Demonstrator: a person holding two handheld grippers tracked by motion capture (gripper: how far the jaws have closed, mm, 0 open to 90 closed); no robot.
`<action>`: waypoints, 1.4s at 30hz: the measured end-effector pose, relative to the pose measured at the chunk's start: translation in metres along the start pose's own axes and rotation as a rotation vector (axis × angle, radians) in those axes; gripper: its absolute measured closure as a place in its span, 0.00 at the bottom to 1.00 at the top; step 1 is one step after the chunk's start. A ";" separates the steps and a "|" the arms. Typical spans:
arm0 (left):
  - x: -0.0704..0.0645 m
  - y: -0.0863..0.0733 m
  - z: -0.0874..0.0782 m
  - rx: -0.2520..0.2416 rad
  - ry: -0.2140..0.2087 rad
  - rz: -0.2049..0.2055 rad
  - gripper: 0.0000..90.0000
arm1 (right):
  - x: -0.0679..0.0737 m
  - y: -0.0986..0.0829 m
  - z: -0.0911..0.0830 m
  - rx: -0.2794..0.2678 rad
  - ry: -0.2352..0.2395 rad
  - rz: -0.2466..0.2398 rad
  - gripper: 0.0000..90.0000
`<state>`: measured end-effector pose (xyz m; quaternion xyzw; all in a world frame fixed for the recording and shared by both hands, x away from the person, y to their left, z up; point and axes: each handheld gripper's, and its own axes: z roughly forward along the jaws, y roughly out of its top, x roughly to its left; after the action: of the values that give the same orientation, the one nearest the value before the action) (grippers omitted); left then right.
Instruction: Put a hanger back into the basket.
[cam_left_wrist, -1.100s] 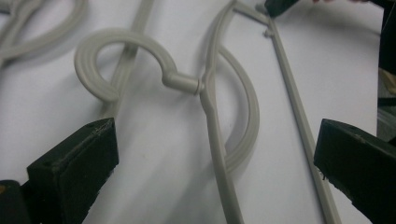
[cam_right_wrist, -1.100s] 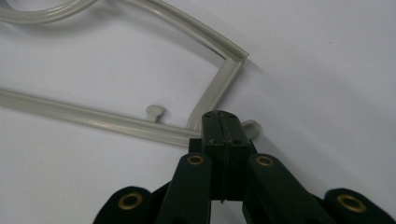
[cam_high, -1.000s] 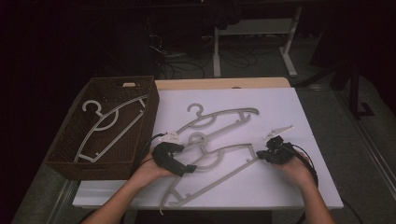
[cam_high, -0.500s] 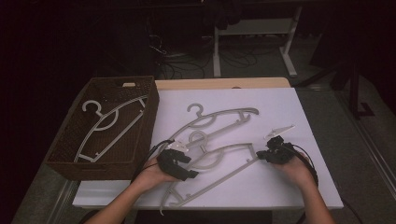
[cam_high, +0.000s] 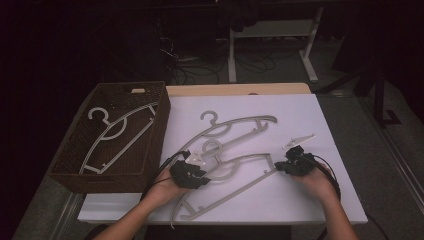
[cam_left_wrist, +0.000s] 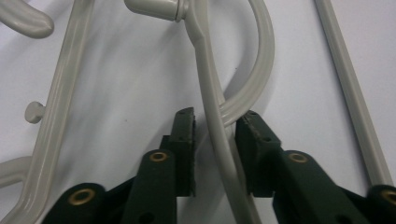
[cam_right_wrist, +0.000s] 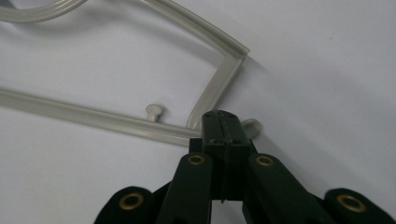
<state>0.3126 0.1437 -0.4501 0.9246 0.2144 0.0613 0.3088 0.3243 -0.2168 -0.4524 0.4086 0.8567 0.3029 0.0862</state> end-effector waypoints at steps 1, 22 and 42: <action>0.000 0.000 0.000 -0.002 0.001 -0.003 0.83 | 0.000 0.000 0.000 0.001 0.000 -0.001 0.99; 0.018 0.005 -0.018 -0.101 0.068 -0.159 0.91 | 0.009 -0.001 -0.023 -0.083 0.039 -0.017 0.87; 0.027 0.051 -0.063 -0.168 0.086 -0.151 0.91 | 0.014 -0.016 -0.015 -0.143 -0.008 0.005 0.00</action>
<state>0.3392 0.1533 -0.3695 0.8733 0.2905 0.0955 0.3793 0.2987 -0.2208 -0.4485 0.4047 0.8314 0.3620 0.1178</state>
